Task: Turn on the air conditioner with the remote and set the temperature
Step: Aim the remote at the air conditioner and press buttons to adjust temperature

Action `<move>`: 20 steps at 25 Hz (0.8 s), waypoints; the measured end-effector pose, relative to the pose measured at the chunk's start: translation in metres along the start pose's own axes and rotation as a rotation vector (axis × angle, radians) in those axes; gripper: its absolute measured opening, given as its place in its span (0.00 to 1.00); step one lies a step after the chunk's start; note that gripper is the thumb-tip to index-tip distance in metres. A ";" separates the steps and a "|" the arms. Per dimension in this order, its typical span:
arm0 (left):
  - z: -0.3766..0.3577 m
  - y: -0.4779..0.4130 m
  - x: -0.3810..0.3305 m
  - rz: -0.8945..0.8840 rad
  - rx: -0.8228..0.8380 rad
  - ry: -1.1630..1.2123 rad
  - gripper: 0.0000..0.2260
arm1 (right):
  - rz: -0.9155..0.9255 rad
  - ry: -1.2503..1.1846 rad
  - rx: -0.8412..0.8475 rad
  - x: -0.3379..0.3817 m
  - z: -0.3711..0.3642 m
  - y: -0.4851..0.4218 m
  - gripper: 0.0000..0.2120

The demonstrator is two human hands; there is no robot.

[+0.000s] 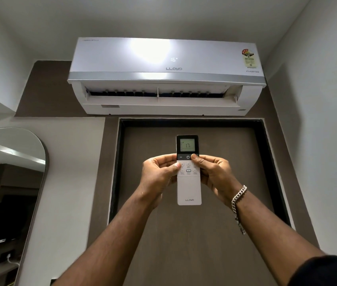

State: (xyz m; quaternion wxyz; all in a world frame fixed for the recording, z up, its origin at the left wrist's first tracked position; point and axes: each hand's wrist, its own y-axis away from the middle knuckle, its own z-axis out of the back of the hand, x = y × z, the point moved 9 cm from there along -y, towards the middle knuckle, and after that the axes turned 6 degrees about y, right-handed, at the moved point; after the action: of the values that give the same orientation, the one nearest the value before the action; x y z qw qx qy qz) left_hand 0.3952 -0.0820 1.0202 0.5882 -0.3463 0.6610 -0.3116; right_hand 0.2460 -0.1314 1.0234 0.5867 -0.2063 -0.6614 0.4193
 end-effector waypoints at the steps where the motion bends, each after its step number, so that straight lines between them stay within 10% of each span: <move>1: 0.000 0.000 -0.001 0.001 -0.001 0.000 0.11 | 0.001 -0.005 0.002 0.001 0.000 0.000 0.16; 20: -0.004 -0.001 -0.006 -0.019 -0.004 -0.031 0.12 | 0.041 0.038 0.029 0.008 0.002 -0.003 0.12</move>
State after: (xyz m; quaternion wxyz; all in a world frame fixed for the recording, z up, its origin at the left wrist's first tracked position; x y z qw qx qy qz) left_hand 0.3917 -0.0778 1.0249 0.5949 -0.3584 0.6489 -0.3105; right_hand 0.2423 -0.1272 1.0305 0.5932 -0.2191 -0.6398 0.4367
